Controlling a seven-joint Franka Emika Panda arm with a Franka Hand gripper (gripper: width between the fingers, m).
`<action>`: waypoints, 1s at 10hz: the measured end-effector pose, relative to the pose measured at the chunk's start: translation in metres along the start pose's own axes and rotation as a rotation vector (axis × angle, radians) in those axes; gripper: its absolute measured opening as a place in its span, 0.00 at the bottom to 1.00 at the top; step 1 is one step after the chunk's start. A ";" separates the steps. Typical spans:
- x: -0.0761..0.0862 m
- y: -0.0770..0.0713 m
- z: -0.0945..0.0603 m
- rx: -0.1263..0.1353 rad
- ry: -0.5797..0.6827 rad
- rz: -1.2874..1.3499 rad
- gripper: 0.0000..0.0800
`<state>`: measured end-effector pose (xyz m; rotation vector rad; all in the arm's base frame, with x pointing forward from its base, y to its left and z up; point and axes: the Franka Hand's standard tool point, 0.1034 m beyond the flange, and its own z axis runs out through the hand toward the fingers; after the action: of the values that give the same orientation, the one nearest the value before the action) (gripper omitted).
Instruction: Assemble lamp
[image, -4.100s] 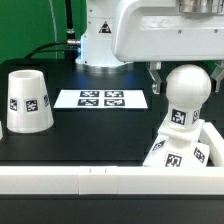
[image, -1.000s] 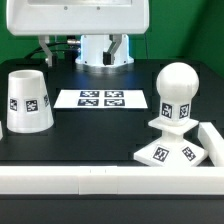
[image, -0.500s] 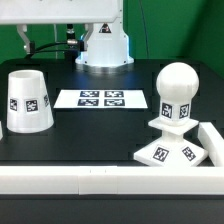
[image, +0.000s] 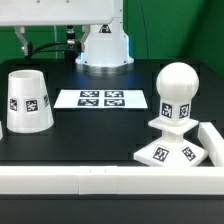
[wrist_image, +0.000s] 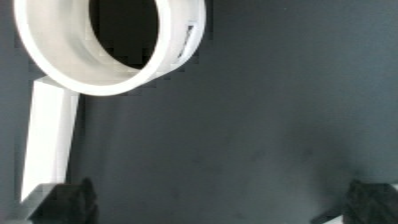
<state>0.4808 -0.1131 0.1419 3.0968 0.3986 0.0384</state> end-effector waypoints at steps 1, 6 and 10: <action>-0.011 0.001 0.002 0.006 -0.009 0.012 0.87; -0.054 -0.001 0.027 0.033 -0.046 0.042 0.87; -0.057 0.007 0.051 0.011 -0.051 0.023 0.87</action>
Offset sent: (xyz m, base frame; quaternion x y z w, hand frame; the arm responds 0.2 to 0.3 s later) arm -0.0404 -0.0071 -0.0221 0.0335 -0.0070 0.0212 0.9992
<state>0.4289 -0.1356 0.0903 3.1063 0.3625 -0.0433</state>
